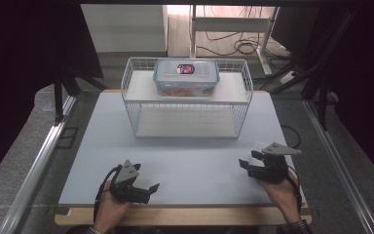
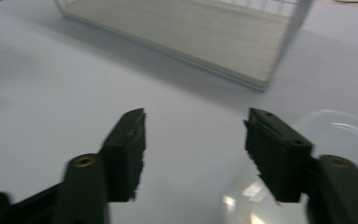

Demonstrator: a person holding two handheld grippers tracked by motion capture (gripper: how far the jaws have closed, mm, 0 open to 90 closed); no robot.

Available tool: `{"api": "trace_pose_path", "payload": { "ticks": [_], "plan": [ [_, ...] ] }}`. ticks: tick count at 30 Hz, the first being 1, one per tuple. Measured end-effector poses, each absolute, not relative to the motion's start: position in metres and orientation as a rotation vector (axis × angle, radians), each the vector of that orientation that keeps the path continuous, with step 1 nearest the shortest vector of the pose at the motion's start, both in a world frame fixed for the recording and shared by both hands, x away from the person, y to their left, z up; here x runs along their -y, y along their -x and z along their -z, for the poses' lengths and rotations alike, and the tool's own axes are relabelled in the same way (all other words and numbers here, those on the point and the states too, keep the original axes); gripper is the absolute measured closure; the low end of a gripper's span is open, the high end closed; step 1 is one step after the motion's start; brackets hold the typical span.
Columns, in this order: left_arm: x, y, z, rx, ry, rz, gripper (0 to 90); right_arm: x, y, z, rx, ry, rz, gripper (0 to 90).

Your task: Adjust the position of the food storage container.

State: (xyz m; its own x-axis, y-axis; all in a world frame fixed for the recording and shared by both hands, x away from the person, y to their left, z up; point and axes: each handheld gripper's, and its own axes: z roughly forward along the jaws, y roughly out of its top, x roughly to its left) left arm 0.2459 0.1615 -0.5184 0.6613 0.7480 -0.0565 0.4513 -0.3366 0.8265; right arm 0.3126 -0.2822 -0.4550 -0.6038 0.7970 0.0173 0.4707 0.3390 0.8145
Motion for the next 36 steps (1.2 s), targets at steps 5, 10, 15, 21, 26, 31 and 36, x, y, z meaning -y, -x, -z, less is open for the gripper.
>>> {"api": "trace_pose_path", "payload": {
  "ticks": [5,10,15,21,26,31,36],
  "plan": [
    [-0.160,-0.245,0.517,-0.917,-1.998,-0.428,4.9,0.312,-0.317,0.450,-2.159,-1.138,-1.095,72.5],
    [-0.158,-0.245,0.518,-0.918,-2.019,-0.429,5.0,0.336,-0.318,0.447,-2.122,-1.151,-1.068,89.0],
    [-0.158,-0.246,0.519,-0.927,-2.024,-0.426,5.0,0.361,-0.321,0.447,-2.056,-1.247,-1.016,89.3],
    [-0.159,-0.247,0.520,-0.933,-2.021,-0.429,5.0,0.384,-0.324,0.452,-1.993,-1.354,-0.944,89.3],
    [-0.158,-0.247,0.520,-0.934,-2.030,-0.433,5.0,0.391,-0.329,0.461,-1.998,-1.393,-0.915,89.1],
    [-0.158,-0.247,0.521,-0.933,-2.035,-0.433,4.9,0.393,-0.331,0.468,-1.999,-1.412,-0.889,89.1],
    [-0.157,-0.248,0.521,-0.933,-2.040,-0.431,5.0,0.388,-0.333,0.470,-2.007,-1.409,-0.909,89.1]
  ]
}}
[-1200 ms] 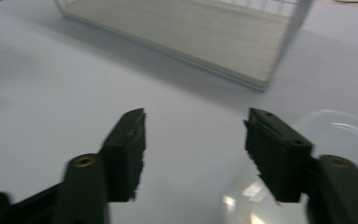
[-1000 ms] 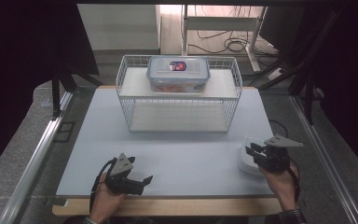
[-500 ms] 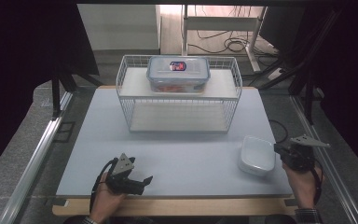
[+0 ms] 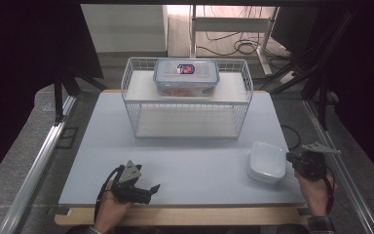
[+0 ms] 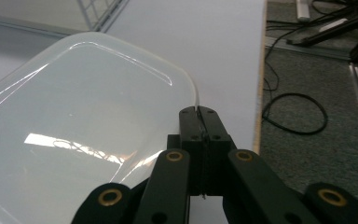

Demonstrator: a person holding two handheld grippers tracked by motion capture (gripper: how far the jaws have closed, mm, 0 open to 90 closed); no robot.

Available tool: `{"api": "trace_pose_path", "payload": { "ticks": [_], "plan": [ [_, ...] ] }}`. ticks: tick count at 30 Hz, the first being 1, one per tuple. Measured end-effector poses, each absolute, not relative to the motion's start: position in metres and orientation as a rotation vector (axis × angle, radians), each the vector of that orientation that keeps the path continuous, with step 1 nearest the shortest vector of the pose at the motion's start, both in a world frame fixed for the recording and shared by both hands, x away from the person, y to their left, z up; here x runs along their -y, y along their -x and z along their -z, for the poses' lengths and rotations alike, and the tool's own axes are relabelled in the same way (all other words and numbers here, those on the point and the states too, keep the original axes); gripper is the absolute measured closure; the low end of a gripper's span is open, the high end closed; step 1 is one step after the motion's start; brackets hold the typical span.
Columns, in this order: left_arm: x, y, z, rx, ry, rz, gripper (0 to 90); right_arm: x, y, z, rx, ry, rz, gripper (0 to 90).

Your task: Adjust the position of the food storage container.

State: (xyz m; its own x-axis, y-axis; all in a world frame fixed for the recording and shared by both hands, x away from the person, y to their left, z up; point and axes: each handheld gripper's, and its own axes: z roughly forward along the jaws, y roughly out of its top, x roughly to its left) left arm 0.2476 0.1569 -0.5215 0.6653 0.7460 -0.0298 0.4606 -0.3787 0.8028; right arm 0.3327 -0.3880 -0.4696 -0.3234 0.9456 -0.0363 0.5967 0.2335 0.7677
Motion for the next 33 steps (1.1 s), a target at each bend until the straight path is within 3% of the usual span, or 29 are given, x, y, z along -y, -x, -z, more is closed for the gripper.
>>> {"api": "trace_pose_path", "payload": {
  "ticks": [29,33],
  "plan": [
    [-0.150,-0.251,0.520,-0.961,-2.066,-0.354,5.6,0.262,-0.337,0.480,-2.322,-1.173,-1.130,88.2],
    [-0.146,-0.251,0.516,-0.958,-2.072,-0.367,9.9,0.242,-0.337,0.482,-2.363,-1.143,-1.165,88.3]
  ]
}}
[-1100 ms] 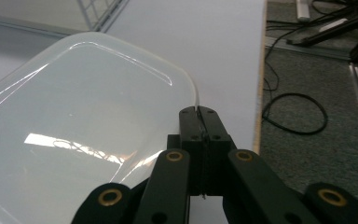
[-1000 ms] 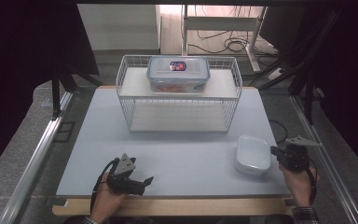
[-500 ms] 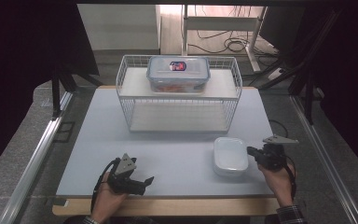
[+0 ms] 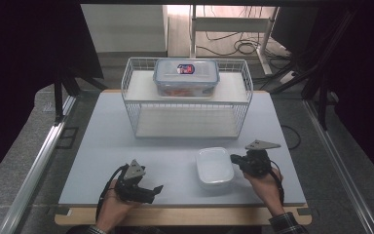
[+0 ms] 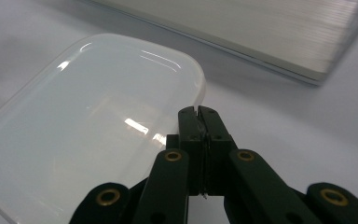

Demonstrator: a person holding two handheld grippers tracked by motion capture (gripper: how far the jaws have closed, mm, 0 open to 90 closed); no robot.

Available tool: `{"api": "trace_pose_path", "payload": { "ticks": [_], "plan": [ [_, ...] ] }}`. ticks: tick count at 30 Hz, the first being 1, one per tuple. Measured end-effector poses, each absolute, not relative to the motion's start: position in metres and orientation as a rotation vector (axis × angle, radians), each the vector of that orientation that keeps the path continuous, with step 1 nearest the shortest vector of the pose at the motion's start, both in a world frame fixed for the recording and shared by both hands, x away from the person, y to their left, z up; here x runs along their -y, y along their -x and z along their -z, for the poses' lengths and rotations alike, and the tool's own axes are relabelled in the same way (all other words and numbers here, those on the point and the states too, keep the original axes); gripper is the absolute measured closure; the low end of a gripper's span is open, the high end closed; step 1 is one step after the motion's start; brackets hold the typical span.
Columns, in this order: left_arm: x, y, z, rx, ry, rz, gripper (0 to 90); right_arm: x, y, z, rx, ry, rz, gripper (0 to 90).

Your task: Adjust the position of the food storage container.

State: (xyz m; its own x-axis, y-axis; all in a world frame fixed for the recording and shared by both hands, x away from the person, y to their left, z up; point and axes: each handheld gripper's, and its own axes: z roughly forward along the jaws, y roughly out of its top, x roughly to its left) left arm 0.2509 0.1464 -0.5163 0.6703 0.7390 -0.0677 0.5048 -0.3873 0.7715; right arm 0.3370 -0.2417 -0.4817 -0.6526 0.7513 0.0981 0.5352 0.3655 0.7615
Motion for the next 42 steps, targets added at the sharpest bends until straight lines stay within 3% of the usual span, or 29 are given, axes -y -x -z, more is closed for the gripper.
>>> {"api": "trace_pose_path", "payload": {
  "ticks": [6,13,15,18,31,42],
  "plan": [
    [-0.145,-0.255,0.513,-0.943,-2.068,-0.367,26.4,0.211,-0.332,0.486,-2.445,-1.058,-1.190,88.7],
    [-0.149,-0.274,0.509,-0.937,-2.025,-0.316,60.2,0.214,-0.317,0.474,-2.437,-1.003,-1.209,88.7],
    [-0.147,-0.282,0.509,-0.944,-2.027,-0.298,74.4,0.213,-0.306,0.472,-2.459,-0.987,-1.233,88.7],
    [-0.135,-0.297,0.509,-0.909,-2.100,-0.307,84.8,0.211,-0.293,0.471,-2.491,-0.948,-1.236,88.7],
    [-0.089,-0.364,0.514,-0.839,-2.089,-0.202,85.4,0.199,-0.253,0.484,-2.668,-0.861,-1.219,87.9],
    [-0.080,-0.355,0.516,-0.805,-2.124,-0.113,87.3,0.215,-0.271,0.490,-2.627,-0.955,-1.123,89.0]
  ]
}}
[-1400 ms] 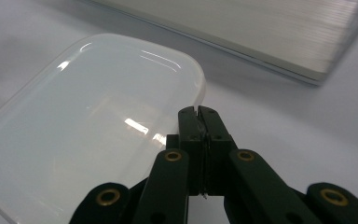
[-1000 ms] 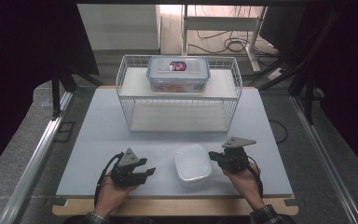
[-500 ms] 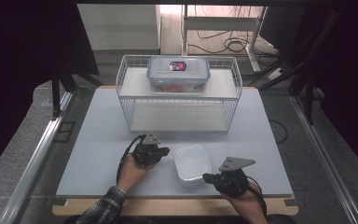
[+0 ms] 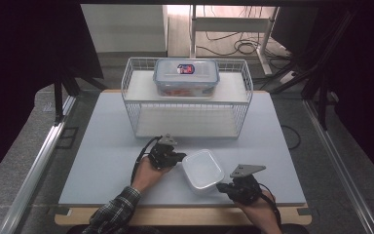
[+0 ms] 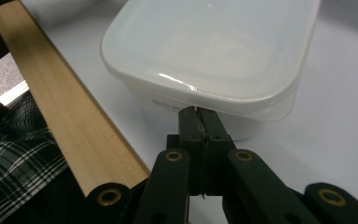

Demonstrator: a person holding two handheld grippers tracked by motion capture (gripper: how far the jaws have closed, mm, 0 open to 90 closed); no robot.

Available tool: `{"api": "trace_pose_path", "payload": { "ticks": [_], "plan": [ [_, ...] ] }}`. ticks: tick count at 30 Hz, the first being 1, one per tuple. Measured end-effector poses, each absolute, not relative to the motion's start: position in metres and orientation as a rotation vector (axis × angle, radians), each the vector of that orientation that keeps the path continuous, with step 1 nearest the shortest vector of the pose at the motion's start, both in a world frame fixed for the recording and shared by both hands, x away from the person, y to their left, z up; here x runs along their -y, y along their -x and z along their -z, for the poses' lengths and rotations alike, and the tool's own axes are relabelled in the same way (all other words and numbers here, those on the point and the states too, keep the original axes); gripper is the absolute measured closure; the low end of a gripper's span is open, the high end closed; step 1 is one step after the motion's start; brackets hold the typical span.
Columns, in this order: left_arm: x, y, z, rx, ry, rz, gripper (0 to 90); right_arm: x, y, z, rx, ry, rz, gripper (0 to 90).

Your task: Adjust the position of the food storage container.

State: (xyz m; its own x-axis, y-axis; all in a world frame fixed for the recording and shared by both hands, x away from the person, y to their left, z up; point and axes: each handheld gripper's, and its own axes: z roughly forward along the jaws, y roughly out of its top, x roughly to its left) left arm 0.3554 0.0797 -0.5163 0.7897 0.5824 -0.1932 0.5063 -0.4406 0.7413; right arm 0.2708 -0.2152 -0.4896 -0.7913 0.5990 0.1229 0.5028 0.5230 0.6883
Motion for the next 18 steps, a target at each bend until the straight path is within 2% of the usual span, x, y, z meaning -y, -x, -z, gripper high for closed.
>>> {"api": "trace_pose_path", "payload": {
  "ticks": [8,14,18],
  "plan": [
    [-0.086,-0.335,0.518,-0.801,-2.161,-0.071,86.1,0.225,-0.290,0.491,-2.578,-1.033,-1.091,89.0],
    [-0.085,-0.341,0.520,-0.872,-2.117,-0.090,81.6,0.231,-0.316,0.495,-2.539,-1.117,-1.099,89.0],
    [-0.085,-0.345,0.519,-0.884,-2.131,-0.102,81.6,0.227,-0.327,0.499,-2.533,-1.122,-1.085,89.0]
  ]
}}
